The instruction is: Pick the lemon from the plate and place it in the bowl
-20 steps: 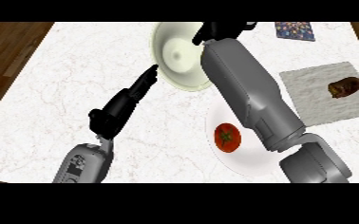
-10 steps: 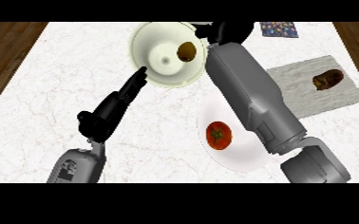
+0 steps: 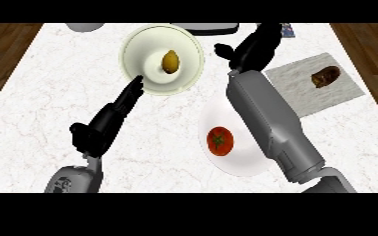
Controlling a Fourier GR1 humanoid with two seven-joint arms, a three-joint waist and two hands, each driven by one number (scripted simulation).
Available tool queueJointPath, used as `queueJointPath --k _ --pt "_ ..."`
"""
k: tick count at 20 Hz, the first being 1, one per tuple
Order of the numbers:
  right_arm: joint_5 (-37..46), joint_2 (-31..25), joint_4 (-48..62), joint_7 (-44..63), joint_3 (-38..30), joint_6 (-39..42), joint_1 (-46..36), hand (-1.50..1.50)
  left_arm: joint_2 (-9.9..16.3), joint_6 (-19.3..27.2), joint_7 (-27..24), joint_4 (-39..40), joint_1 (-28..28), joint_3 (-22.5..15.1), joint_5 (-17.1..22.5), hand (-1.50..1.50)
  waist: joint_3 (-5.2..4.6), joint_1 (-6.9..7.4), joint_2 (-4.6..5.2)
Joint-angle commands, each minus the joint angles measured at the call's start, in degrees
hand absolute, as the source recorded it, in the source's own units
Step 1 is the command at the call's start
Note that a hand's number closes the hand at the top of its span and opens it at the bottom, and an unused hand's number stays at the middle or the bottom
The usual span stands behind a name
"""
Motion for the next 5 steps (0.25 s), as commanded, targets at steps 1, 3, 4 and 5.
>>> queueJointPath --k 1,3,4,5 --pt "-0.44 0.34 -7.81 7.79 2.57 -5.69 7.78 -1.5 1.02 -0.16 -0.92 0.58 1.17 2.41 1.32 0.0 -0.01 -1.48 -0.3" --pt "-1.58 0.34 -13.12 7.48 5.76 -4.32 11.19 -1.5 0.58 0.02 -0.54 -0.38 1.05 1.41 0.72 0.0 -0.01 -1.63 -0.56" --pt "-2.46 0.34 -14.97 6.08 6.97 -5.14 14.83 -1.5 1.3 0.23 -1.43 1.02 1.34 2.24 0.26 0.0 0.0 -2.46 -0.71" --pt "-0.97 0.35 -17.96 7.02 7.72 -5.8 16.57 -1.5 1.08 0.32 -0.4 -0.1 1.81 1.61 0.12 0.0 0.0 -2.29 -0.54"
